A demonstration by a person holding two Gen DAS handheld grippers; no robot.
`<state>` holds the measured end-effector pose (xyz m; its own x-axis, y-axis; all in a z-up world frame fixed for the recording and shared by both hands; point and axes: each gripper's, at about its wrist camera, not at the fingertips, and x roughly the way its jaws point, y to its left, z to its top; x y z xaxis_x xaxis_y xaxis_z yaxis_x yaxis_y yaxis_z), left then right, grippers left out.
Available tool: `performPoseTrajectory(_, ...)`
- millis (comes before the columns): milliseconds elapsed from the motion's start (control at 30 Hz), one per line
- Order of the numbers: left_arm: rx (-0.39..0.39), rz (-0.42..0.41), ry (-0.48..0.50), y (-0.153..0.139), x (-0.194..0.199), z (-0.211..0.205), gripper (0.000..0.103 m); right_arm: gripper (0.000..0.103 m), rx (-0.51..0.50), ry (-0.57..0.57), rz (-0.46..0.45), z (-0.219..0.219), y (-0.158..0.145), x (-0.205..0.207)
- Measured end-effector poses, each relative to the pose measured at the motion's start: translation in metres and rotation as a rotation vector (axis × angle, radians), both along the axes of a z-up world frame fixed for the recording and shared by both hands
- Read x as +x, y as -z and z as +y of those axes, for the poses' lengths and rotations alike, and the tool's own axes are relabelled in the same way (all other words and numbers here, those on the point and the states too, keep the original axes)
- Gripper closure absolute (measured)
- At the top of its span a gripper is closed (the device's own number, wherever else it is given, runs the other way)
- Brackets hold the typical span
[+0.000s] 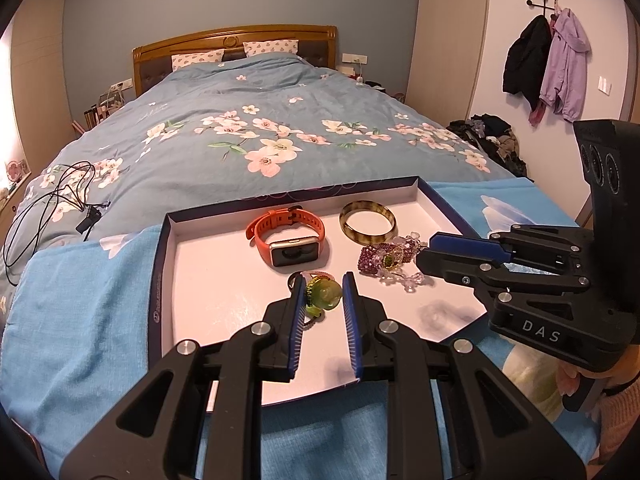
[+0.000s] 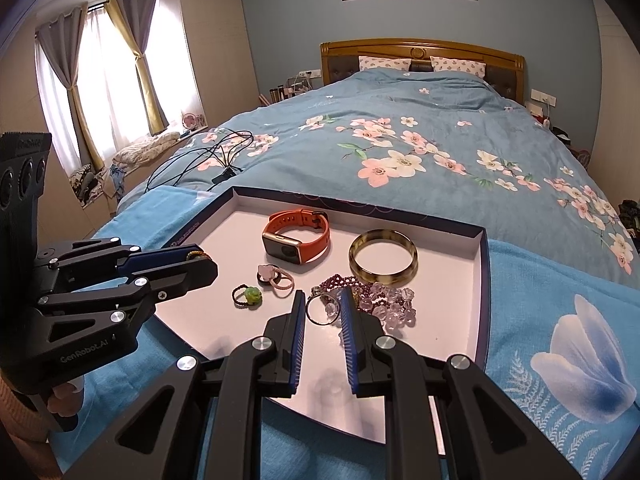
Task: Organize jewelry
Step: 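Lower the silver ring into the tray with the right tool while the left tool lowers the jade ring there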
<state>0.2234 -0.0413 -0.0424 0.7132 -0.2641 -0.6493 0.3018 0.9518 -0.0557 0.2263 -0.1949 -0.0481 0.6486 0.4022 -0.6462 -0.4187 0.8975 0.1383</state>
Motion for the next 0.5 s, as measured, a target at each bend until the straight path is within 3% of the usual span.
performPoseTrajectory(500, 0.007, 0.021, -0.022, 0.0074, 0.0090, -0.0007, 0.084, 0.087, -0.009, 0.006, 0.014, 0.0006, 0.0056, 0.0058)
